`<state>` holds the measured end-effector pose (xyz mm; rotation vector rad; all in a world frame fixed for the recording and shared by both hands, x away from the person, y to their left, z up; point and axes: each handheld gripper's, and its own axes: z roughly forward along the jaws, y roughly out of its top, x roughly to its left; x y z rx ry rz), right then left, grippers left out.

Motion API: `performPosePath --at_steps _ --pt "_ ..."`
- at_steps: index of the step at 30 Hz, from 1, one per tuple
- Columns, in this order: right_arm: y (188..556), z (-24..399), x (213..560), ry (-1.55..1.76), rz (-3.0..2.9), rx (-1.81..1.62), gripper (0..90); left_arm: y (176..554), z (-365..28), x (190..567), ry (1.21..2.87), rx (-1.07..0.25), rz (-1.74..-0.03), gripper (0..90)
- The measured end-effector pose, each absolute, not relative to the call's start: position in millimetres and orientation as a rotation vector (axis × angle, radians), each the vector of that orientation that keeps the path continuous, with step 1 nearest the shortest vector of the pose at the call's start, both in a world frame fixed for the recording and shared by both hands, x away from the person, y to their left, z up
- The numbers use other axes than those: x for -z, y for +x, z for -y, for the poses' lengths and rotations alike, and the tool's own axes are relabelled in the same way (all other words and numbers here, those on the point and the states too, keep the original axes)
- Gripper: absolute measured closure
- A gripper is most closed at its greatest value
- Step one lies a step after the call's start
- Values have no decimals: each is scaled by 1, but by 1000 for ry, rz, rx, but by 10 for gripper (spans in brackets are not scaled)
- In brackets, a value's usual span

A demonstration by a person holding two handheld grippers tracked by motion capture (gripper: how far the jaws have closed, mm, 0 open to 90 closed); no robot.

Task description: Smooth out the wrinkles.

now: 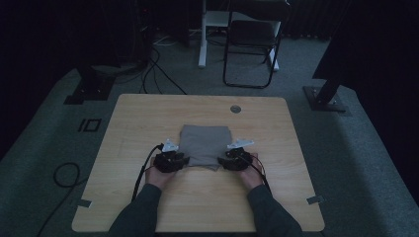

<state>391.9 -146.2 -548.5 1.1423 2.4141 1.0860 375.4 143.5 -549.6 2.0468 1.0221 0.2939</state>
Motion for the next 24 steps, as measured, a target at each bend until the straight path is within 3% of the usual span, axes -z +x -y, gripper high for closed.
performPosePath --at_steps 13,24 --pt "389 156 550 1165 -2393 -1093 509 369 -142 552 2034 -303 -1014 609" --pt "385 189 544 1219 -2331 -1123 490 364 -187 543 1980 -436 -1118 582"
